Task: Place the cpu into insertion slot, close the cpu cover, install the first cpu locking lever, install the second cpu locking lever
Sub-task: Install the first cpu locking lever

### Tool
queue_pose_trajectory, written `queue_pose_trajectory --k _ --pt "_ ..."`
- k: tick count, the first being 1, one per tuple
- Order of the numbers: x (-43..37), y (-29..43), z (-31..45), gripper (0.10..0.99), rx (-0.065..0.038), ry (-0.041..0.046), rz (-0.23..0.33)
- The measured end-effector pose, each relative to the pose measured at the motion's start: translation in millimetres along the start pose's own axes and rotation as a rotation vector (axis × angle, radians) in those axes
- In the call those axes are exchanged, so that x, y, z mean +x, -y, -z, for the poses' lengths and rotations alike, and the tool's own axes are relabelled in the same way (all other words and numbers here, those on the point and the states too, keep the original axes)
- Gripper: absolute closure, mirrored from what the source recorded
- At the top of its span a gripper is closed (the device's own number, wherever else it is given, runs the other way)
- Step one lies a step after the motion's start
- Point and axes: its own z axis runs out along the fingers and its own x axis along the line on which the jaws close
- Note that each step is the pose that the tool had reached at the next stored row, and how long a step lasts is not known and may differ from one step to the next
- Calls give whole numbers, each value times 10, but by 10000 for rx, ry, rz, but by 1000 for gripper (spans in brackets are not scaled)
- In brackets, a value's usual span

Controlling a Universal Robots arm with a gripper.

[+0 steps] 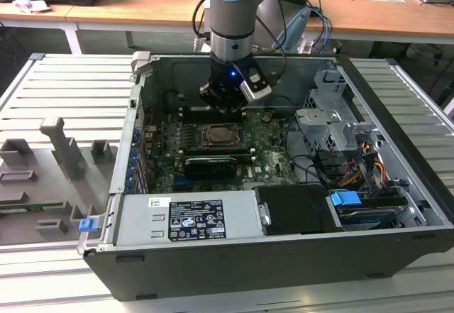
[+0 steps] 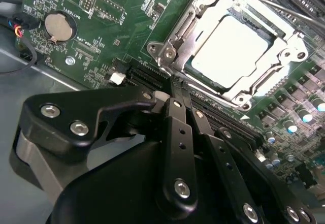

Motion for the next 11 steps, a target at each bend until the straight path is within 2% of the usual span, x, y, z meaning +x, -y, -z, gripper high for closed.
queue_pose_trajectory --k 11 --pt "1 36 3 980 1 0 -1"
